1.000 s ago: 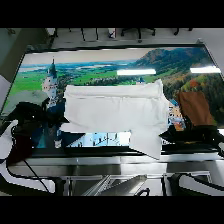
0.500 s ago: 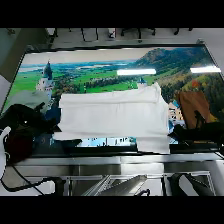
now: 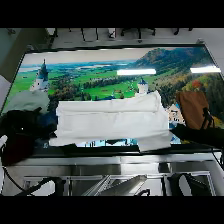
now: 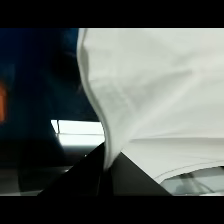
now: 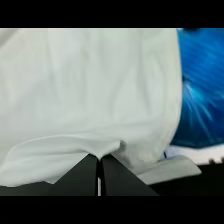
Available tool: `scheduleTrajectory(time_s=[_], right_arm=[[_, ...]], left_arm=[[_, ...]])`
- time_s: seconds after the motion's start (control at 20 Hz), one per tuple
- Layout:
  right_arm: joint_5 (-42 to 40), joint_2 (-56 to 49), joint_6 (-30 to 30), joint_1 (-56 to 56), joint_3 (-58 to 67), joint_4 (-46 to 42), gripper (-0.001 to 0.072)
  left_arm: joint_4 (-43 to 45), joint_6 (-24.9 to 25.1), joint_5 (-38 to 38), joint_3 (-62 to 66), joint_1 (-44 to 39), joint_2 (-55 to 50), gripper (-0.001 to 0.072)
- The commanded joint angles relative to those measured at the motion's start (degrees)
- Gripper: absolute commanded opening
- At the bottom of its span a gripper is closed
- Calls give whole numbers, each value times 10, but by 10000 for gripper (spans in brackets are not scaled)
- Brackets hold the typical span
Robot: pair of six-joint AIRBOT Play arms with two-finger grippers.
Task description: Fold the shirts.
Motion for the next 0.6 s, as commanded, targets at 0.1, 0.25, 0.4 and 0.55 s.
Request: scheduleTrajectory(time_s=[0.1,0.25,0.4,0.55], right_arm=[[129,-165,-49,75,124,77,25],[170,-291,-49,129,226,77,25],[193,-402,-48,162,321,77,26],[188,-479,-48,170,376,76,26]], left_arm=[[-30,-28,5,153,-17,-70,14],[-31,-28,-9,236,-56,-151,14],[-31,-54,-23,319,-73,-240,14],[-34,-69,-9,382,-73,-318,14]])
